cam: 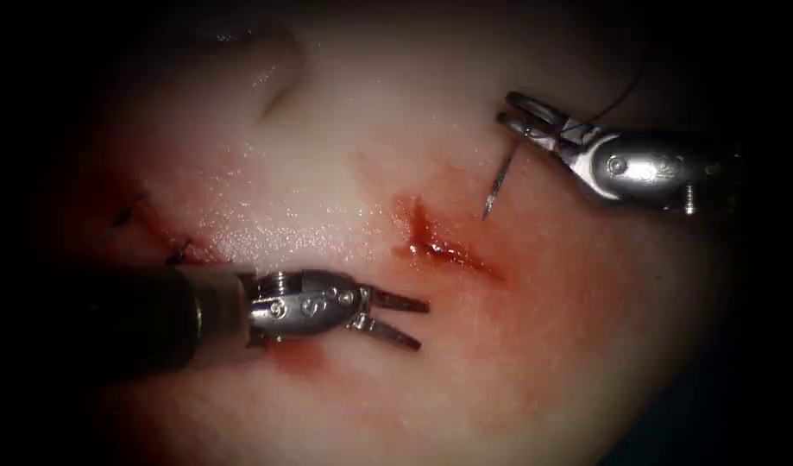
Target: Wound Closure
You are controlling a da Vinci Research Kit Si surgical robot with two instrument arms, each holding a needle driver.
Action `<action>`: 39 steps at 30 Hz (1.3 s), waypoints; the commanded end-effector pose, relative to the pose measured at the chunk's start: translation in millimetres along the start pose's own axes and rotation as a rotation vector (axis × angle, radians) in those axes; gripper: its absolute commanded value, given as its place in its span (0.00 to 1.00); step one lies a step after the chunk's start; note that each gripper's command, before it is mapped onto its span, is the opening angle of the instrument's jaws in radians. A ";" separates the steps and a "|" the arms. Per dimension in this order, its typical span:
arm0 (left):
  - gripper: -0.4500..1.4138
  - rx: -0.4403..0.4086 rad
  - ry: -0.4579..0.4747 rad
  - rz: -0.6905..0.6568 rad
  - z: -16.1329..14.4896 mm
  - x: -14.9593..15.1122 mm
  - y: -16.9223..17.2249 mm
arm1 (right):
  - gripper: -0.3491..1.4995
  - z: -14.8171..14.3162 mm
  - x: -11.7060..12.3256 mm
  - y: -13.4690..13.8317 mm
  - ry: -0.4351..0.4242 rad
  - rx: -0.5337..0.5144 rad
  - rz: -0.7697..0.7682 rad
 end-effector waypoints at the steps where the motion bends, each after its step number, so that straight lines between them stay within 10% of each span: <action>1: 0.42 -0.005 0.001 0.001 0.8 -0.3 0.0 | 0.00 0.8 -0.2 -0.4 0.003 0.000 -0.006; 39: 0.40 -0.019 0.002 -0.002 0.8 0.2 0.4 | 0.00 1.5 -3.0 -1.8 0.002 -0.056 -0.103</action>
